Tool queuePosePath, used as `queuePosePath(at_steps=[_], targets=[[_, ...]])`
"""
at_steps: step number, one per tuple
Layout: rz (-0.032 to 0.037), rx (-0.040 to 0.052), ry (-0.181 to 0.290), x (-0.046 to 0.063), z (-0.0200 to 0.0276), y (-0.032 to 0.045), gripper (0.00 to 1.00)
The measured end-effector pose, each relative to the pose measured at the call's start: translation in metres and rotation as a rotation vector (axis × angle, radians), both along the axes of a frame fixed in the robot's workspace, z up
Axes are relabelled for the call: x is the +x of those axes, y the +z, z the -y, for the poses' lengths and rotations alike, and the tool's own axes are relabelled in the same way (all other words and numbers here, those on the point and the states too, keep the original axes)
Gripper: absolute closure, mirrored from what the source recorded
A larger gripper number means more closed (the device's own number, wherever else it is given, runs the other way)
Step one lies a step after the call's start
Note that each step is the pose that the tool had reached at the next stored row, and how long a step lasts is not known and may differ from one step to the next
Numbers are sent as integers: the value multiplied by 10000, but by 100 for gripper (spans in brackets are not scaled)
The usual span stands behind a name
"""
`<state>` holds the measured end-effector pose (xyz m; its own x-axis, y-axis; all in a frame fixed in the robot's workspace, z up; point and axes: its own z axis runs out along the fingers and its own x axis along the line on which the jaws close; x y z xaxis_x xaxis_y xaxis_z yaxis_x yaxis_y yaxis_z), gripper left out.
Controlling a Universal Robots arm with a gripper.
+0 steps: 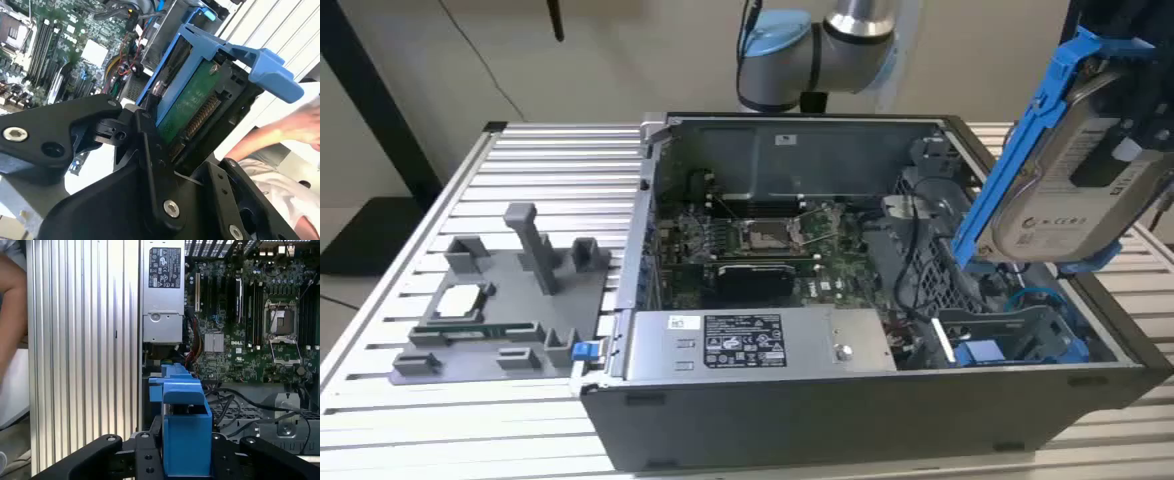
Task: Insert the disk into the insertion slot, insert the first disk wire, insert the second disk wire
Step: 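Insert the disk into the insertion slot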
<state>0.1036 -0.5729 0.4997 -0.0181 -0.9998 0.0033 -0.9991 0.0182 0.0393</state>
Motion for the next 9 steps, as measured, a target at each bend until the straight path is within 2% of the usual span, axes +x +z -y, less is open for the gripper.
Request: queuePosePath(at_steps=[9], targets=[[0,-2,0,4,19,-4,100]])
